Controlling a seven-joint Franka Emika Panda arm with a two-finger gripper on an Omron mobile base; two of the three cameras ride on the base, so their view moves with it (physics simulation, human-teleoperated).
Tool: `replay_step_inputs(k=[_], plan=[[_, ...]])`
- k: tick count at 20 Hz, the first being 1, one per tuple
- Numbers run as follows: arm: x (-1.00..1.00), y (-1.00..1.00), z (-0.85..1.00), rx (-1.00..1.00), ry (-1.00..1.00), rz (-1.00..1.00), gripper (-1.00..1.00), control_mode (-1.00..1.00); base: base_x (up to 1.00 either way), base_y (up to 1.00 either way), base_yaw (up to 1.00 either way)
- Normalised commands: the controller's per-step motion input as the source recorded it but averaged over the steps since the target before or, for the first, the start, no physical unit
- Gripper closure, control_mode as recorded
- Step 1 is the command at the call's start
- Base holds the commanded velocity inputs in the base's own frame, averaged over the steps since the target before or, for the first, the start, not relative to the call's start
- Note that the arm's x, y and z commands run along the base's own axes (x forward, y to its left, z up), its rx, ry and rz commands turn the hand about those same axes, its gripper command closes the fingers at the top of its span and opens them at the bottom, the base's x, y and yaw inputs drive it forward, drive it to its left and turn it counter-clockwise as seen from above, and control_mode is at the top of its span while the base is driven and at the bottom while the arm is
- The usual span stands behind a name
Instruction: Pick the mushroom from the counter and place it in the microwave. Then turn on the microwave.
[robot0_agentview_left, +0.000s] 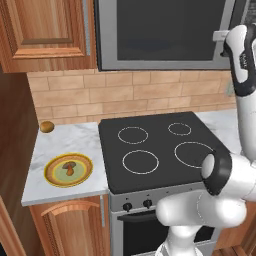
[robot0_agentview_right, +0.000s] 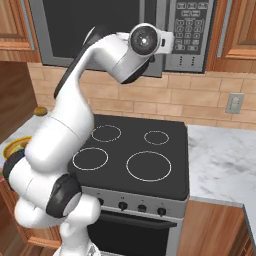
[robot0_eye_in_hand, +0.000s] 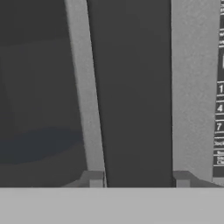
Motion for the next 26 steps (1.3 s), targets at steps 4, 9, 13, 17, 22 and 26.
replay_step_inputs(k=[4,9,13,17,22,26], plan=[[-1.00,0.34,0.22,-0.08,-0.06,-0.01,1.00,-1.00,0.00,0.00,0.00],[-1.00,0.29,0.24,-0.11,-0.01,-0.06,1.00,-1.00,0.00,0.00,0.00],[-1.00,0.35,0.20,-0.11,0.00,-0.15,1.00,-1.00,0.00,0.00,0.00],[-1.00,0.44,0.16,-0.11,0.00,-0.24,1.00,-1.00,0.00,0.00,0.00],[-1.00,0.55,0.10,-0.10,0.00,-0.31,1.00,-1.00,0.00,0.00,0.00],[-0.96,0.58,0.06,-0.07,0.00,-0.35,1.00,-1.00,0.00,0.00,0.00]])
